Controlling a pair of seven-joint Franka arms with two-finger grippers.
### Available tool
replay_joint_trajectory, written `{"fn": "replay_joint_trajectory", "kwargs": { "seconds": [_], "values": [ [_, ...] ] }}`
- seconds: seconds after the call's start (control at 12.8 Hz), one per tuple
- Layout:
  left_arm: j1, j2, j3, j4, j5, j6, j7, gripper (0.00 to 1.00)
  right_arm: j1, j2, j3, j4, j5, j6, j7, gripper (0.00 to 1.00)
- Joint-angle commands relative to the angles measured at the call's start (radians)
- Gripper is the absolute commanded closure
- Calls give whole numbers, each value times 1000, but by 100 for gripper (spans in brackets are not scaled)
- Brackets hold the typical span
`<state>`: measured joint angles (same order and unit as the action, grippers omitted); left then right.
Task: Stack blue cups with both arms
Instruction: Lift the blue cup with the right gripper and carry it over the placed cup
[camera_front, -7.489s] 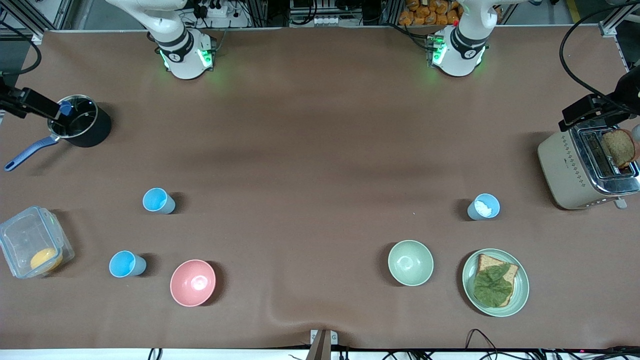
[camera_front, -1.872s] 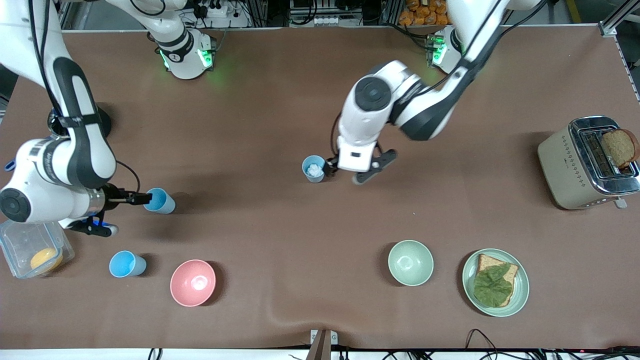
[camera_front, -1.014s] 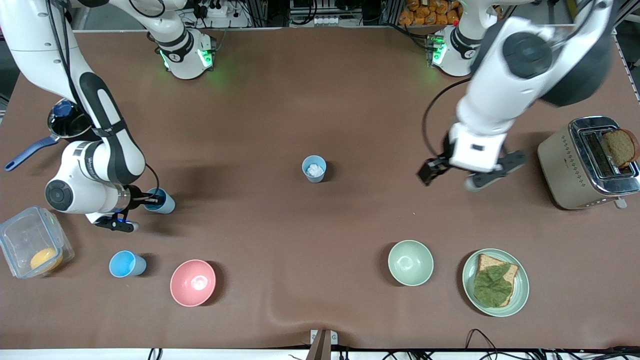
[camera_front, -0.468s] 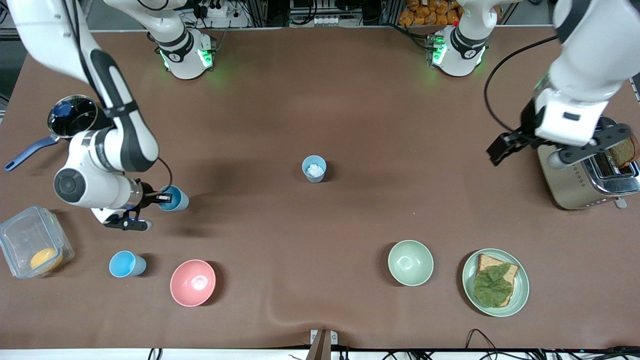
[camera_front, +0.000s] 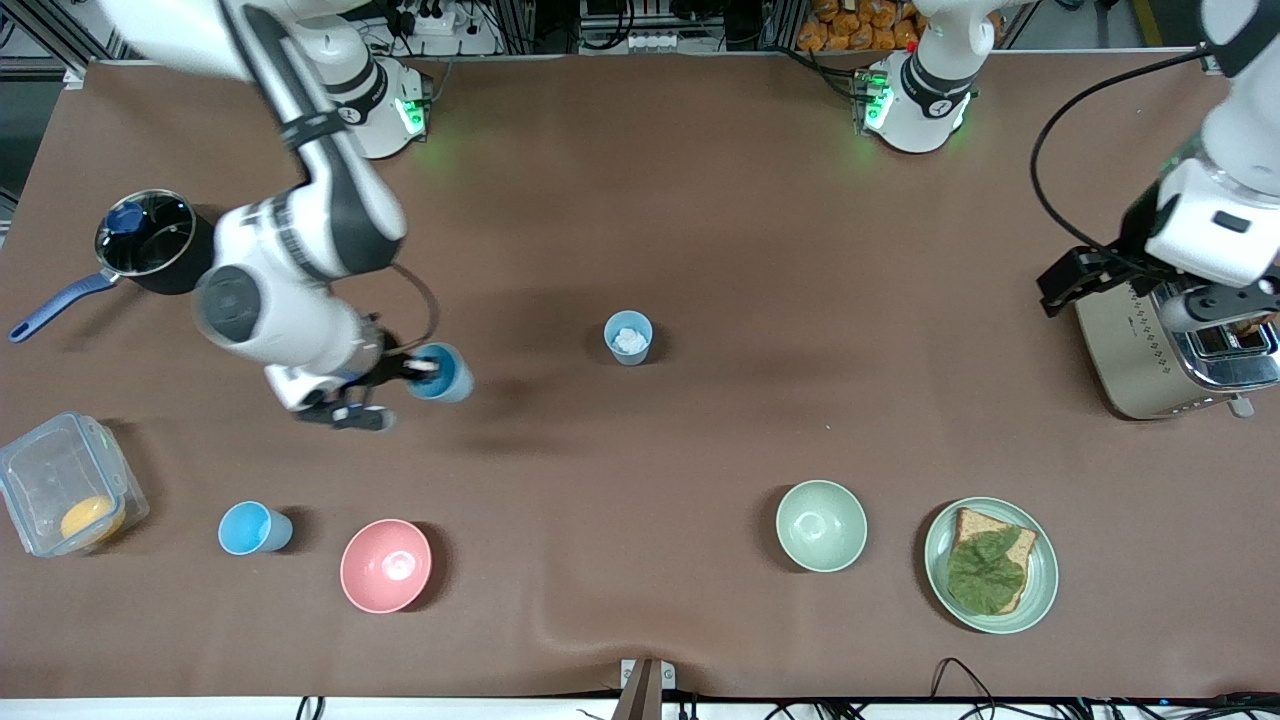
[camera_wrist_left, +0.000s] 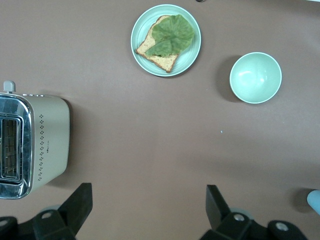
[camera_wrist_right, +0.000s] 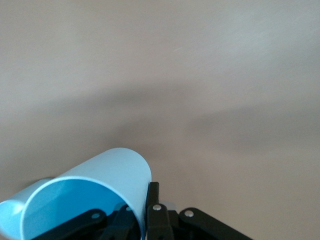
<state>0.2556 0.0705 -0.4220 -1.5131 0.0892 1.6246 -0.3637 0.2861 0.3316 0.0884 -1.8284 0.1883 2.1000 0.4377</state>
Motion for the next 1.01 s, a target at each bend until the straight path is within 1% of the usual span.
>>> {"fn": "replay_joint_trajectory", "kwargs": {
  "seconds": [0.0,0.08,0.23,0.39,0.62,0.78,0.94],
  "values": [
    [48,-37,-11,8,-34,-40,81,0,147,6,-10,43,39,3,142,100],
    [50,-44,-9,8,-34,-52,101,0,198,9,-9,57,43,15,183,100],
    [50,-57,-6,8,-34,-68,112,0,298,56,-10,63,49,115,223,100],
    [50,-58,-7,8,-34,-74,112,0,343,86,-10,77,46,124,257,100],
    [51,-69,-4,7,-40,-75,115,0,346,130,-12,101,45,120,242,100],
    [53,-74,-1,7,-40,-77,115,0,347,174,-12,139,43,123,253,100],
    [53,-83,0,5,-55,-86,117,0,363,187,-12,143,43,118,254,100]
  ]
}}
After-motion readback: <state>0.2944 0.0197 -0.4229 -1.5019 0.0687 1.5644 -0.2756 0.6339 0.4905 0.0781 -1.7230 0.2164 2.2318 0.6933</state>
